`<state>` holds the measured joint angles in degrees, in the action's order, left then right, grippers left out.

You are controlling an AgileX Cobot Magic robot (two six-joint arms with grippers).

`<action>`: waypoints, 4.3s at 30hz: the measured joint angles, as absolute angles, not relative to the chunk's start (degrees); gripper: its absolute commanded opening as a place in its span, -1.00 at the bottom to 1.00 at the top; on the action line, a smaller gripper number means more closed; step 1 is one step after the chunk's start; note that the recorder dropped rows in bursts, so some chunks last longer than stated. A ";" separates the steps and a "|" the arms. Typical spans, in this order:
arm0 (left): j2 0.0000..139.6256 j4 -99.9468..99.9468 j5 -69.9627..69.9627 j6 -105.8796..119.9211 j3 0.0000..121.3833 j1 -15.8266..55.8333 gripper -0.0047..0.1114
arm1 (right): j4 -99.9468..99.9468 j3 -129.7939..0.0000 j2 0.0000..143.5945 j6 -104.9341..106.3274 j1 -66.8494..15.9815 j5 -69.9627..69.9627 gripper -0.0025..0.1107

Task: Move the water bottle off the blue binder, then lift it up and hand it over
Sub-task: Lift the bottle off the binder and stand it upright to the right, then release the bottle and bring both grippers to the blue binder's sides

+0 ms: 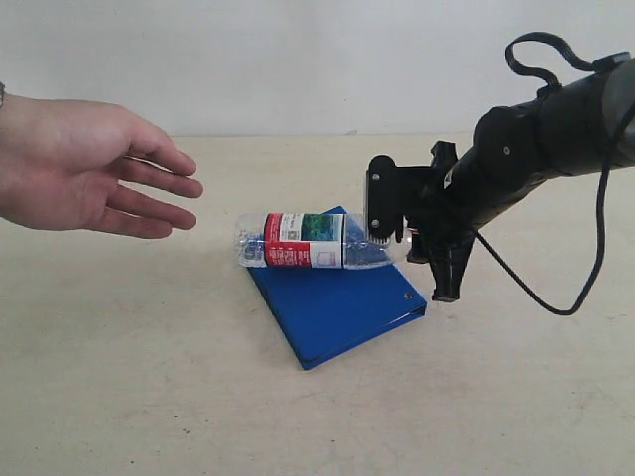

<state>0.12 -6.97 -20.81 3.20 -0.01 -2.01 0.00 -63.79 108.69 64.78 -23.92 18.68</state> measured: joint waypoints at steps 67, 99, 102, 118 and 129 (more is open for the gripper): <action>0.12 -6.97 -20.81 3.20 -0.01 -2.01 -0.84 | -13.16 -63.88 84.43 19.09 -9.77 1.49 -0.22; 0.12 -45.50 -12.26 4.59 5.67 -2.01 -0.84 | -30.79 -63.88 76.64 24.90 -34.08 40.17 -0.22; 0.71 -49.37 -17.01 16.15 14.30 -2.01 -0.84 | -31.50 -63.88 77.51 24.96 -34.08 39.69 -0.22; 64.13 -93.85 -36.60 76.23 22.24 1.42 -0.84 | -31.56 -64.49 91.15 27.85 -28.64 44.24 -0.22; 90.70 -98.88 -32.08 86.02 35.47 16.67 -0.84 | -49.25 -64.46 100.91 41.04 -11.98 49.68 -0.22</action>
